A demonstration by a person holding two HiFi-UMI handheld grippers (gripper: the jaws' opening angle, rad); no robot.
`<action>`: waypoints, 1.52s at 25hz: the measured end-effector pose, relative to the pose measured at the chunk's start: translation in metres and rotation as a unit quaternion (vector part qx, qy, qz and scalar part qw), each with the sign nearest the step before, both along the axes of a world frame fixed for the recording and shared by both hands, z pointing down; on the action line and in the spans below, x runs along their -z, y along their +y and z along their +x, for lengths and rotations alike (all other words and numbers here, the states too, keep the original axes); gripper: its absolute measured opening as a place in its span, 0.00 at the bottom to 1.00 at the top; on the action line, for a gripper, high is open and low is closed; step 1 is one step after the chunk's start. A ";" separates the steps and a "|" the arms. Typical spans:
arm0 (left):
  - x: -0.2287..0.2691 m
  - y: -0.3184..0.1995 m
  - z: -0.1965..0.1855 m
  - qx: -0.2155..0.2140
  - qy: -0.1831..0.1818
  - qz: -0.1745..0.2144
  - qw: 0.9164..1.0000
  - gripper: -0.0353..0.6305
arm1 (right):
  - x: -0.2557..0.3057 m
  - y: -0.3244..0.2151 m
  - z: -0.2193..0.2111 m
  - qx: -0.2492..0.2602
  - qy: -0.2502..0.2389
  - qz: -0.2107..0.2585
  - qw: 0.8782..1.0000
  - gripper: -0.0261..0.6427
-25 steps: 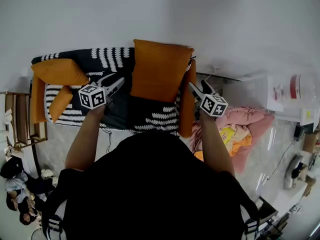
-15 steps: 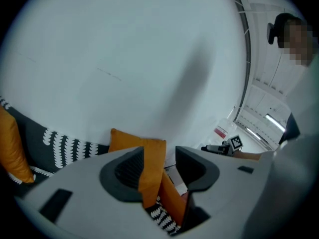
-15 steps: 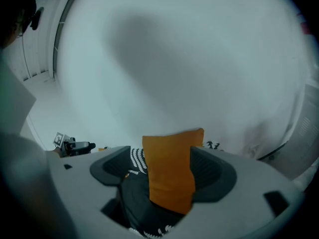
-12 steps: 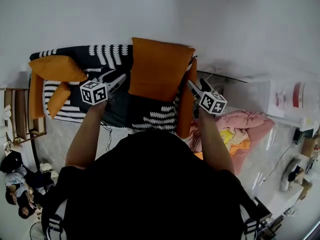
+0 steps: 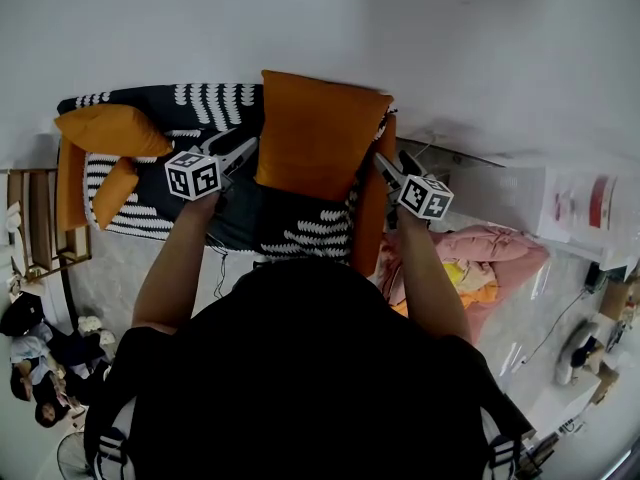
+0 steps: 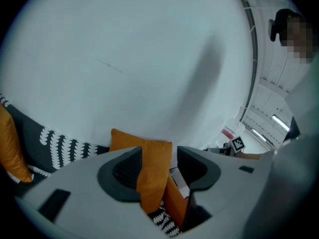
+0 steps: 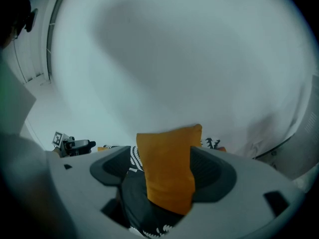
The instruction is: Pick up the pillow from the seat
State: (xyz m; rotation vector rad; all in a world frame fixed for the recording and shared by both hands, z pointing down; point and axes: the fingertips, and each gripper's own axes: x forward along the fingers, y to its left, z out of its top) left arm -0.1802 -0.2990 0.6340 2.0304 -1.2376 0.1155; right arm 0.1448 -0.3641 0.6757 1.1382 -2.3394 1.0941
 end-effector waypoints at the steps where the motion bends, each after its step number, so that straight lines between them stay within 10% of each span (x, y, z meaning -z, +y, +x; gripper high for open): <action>1: -0.002 -0.002 0.000 0.001 -0.002 -0.001 1.000 0.38 | -0.002 -0.002 -0.001 0.001 0.000 -0.002 1.000 0.60; 38: -0.118 -0.096 -0.001 0.029 -0.044 -0.057 0.997 0.51 | -0.089 -0.103 -0.008 -0.008 -0.018 -0.049 0.999 0.61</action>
